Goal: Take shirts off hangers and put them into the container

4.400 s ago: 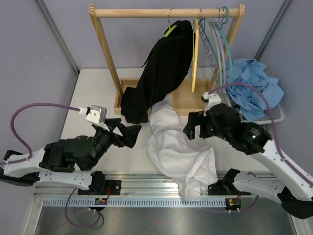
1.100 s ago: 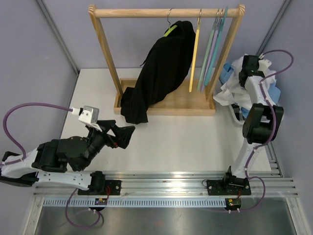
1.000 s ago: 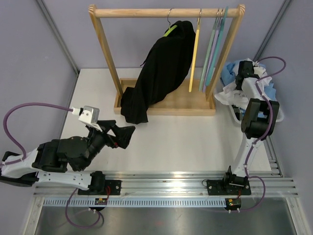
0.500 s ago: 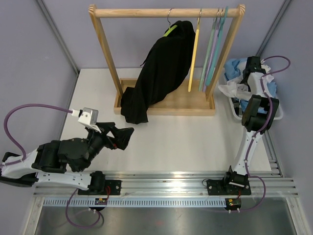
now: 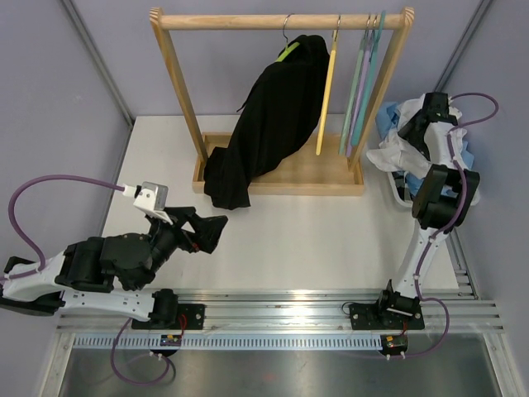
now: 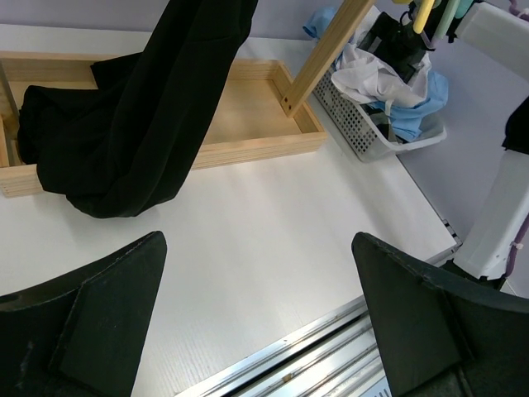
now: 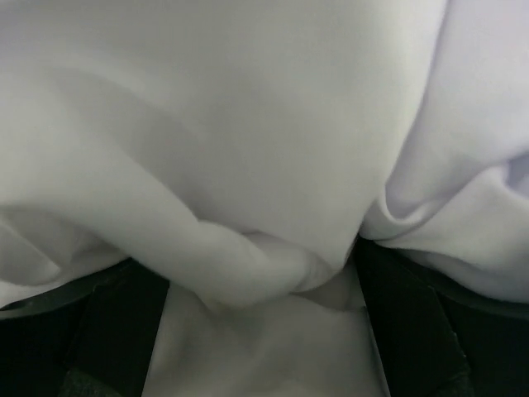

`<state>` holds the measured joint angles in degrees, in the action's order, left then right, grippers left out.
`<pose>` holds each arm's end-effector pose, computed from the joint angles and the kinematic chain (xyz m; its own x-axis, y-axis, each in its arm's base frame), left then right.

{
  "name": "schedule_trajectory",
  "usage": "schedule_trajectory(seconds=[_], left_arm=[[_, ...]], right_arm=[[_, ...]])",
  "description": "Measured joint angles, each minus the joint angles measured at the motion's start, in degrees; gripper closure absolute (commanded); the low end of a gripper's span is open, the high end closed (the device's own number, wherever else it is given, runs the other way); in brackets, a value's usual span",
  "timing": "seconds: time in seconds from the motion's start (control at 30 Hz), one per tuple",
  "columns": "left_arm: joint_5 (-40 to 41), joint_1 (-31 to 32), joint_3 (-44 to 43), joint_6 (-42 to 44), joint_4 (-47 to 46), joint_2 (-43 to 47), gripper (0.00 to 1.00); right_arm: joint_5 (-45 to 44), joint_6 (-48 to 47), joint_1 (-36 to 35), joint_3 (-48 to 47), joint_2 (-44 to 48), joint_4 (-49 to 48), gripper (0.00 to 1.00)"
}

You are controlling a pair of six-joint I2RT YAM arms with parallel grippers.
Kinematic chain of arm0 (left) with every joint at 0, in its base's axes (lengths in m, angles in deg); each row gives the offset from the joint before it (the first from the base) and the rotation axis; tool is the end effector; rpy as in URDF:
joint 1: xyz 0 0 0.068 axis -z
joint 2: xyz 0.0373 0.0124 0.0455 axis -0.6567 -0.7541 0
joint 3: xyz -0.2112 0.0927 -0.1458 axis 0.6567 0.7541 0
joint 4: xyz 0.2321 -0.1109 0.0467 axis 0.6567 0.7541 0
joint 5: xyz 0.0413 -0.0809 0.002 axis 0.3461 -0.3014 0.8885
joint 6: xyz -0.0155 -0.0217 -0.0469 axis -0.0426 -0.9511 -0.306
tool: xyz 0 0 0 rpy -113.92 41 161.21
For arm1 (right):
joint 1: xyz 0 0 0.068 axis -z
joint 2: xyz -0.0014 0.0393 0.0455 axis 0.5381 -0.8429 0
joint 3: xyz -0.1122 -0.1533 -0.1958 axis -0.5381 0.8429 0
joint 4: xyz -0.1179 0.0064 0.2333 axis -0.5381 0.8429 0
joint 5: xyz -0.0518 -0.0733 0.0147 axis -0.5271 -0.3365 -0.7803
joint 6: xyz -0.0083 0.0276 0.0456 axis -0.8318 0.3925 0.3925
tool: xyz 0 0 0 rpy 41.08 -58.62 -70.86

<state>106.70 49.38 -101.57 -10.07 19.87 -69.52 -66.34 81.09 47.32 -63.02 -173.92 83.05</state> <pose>0.0298 -0.0812 0.4156 -0.3049 -0.2626 -0.9155 0.4315 0.8188 -0.3785 0.4745 -0.1348 0.2471 -0.4998 0.5893 -0.6348 0.7079 0.7002 0.0926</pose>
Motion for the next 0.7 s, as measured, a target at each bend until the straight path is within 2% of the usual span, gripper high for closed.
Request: schedule_trajectory(seconds=[0.17,0.47,0.6,0.7], left_arm=[[0.00,0.00,-0.02,0.02,0.00,-0.50,0.01],[0.02,0.00,-0.02,0.02,0.02,-0.48,0.01],[0.04,0.00,-0.02,0.09,0.00,-0.48,0.01],[0.09,0.00,-0.02,0.50,-0.09,-0.48,0.01]], right_arm=[[0.83,-0.04,0.33,8.90,12.37,2.43,0.01],[1.81,0.00,0.28,14.82,40.85,2.19,0.01],[4.02,-0.28,-2.58,20.33,56.78,-2.27,0.01],[9.18,-1.16,-6.40,22.60,67.41,-4.94,0.01]])
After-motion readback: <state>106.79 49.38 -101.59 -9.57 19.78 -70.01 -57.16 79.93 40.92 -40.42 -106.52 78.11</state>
